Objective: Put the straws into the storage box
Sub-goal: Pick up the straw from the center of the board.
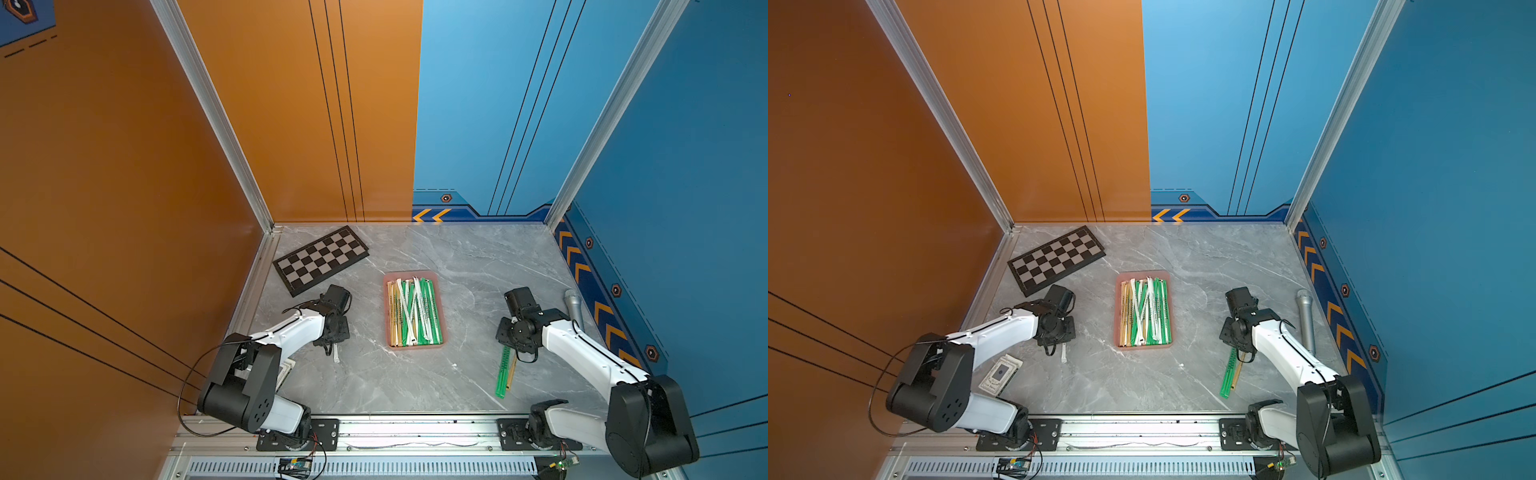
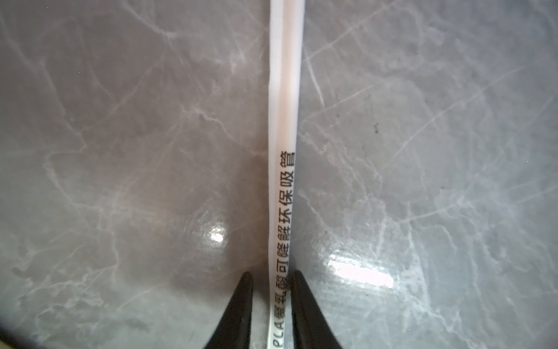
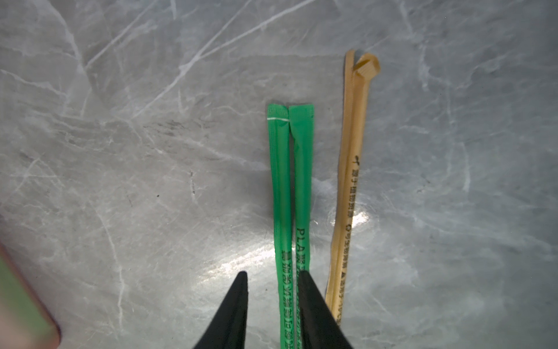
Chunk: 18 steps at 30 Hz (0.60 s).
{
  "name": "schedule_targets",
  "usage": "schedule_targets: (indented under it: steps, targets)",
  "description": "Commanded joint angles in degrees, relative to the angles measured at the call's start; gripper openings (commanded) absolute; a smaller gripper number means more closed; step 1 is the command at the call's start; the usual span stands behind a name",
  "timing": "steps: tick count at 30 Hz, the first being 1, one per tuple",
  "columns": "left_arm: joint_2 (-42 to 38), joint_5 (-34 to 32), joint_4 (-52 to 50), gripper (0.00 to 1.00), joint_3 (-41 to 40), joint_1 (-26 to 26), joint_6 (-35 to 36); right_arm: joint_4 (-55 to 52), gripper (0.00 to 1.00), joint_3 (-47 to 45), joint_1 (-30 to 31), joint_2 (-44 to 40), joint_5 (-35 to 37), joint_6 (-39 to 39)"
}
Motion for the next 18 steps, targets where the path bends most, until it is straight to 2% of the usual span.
schedule_targets:
  steps: [1, 4, 8, 18]
  targets:
    - [0.87, 1.23, -0.74, 0.20, -0.15, 0.71, 0.42, -0.43, 0.31, -0.67, 0.39, 0.90, -0.52, 0.87]
    - [-0.49, 2.64, 0.28, 0.14, -0.18, 0.51, -0.17, -0.06, 0.31, -0.66, 0.50, 1.03, -0.54, 1.06]
    - [-1.22, 3.41, 0.75, 0.11, 0.66, -0.37, -0.64, 0.25, 0.31, -0.58, 0.73, 1.41, -0.76, 1.23]
    - [-5.57, 5.95, 1.03, 0.10, 4.47, -4.12, -3.50, 0.39, 0.31, -0.86, 1.08, 1.83, -0.55, 1.28]
